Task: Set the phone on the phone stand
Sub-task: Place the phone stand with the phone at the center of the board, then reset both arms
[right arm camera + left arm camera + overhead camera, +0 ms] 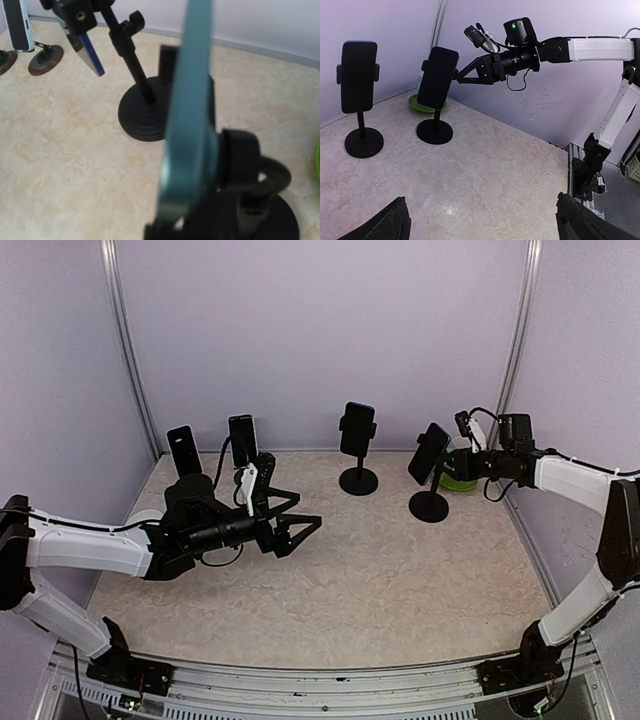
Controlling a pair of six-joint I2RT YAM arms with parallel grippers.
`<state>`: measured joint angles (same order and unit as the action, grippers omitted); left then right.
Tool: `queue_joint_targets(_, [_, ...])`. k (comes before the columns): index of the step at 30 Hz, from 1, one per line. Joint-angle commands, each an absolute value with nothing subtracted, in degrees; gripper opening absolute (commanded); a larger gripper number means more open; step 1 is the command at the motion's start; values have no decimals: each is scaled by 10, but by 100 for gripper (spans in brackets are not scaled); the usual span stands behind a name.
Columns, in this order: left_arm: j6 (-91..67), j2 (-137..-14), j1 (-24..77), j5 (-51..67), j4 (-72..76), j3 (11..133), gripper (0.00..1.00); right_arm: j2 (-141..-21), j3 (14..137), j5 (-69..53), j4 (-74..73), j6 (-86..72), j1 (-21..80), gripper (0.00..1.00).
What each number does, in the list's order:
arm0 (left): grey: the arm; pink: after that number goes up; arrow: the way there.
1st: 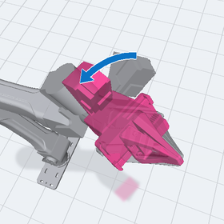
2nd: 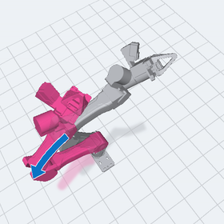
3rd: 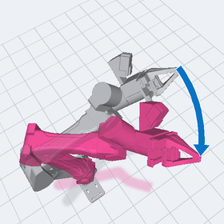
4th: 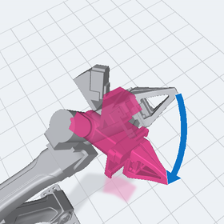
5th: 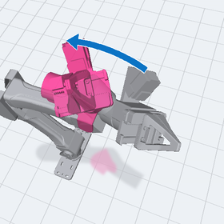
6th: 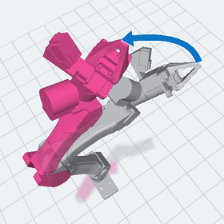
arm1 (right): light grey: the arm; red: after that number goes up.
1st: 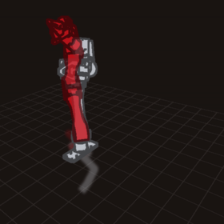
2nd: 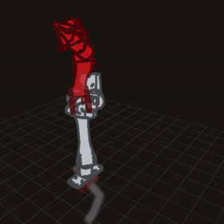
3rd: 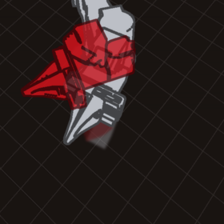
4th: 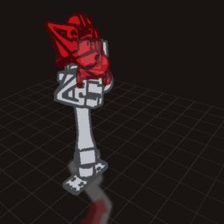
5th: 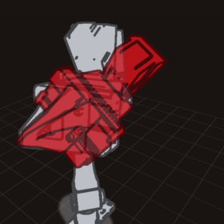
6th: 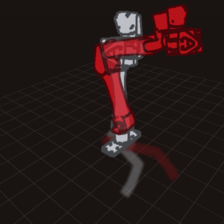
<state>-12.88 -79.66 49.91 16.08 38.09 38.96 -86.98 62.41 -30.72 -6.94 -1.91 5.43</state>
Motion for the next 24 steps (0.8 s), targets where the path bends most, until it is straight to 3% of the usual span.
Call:
queue_joint_targets(1, [-132, -782, 506, 157, 394, 397, 99, -843, 641, -304, -86, -20, 49, 44])
queue_joint_targets(16, [-130, -780, 514, 150, 393, 398, 99, -802, 651, -221, -119, -19, 49, 52])
queue_joint_targets(24, [-129, -776, 516, 145, 393, 394, 99, -786, 642, -229, -120, -20, 49, 65])
